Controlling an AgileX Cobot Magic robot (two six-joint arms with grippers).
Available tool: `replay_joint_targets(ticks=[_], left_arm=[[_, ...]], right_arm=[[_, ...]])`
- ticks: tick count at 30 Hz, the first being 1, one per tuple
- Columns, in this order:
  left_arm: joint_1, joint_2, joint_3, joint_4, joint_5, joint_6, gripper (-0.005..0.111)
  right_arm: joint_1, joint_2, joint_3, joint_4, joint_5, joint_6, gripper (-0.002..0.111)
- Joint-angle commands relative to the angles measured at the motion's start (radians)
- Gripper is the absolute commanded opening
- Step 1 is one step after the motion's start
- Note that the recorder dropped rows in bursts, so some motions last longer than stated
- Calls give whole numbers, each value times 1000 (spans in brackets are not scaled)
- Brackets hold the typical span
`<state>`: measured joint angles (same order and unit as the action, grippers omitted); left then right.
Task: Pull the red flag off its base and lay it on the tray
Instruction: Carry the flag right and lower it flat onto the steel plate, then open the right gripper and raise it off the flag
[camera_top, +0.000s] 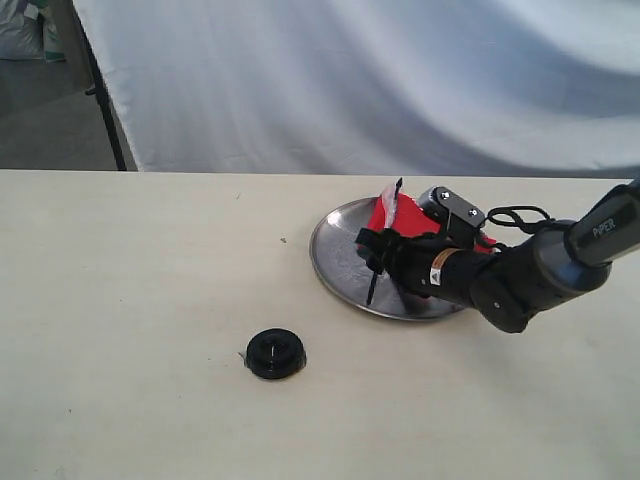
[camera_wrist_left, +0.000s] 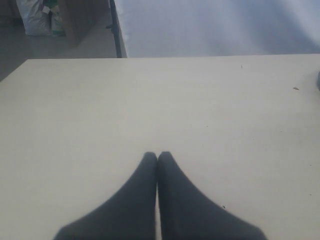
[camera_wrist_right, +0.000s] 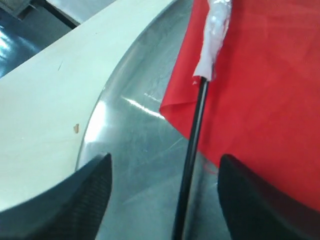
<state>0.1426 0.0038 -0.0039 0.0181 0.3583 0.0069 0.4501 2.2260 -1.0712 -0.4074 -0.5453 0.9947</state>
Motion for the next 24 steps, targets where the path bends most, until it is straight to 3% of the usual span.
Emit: replay_joint_targets(ticks=[1, 18, 20, 24], left_arm=[[1, -4, 4, 3, -8, -7, 0], [1, -4, 4, 3, -8, -7, 0], [1, -4, 4, 3, -8, -7, 0], [1, -4, 4, 3, -8, -7, 0]], right_arm=[[-1, 18, 15, -161, -90, 193, 67], [-6, -96, 15, -276, -139, 254, 65], [-6, -105, 15, -305, -139, 254, 55], [-6, -127, 15, -385, -141, 254, 18]])
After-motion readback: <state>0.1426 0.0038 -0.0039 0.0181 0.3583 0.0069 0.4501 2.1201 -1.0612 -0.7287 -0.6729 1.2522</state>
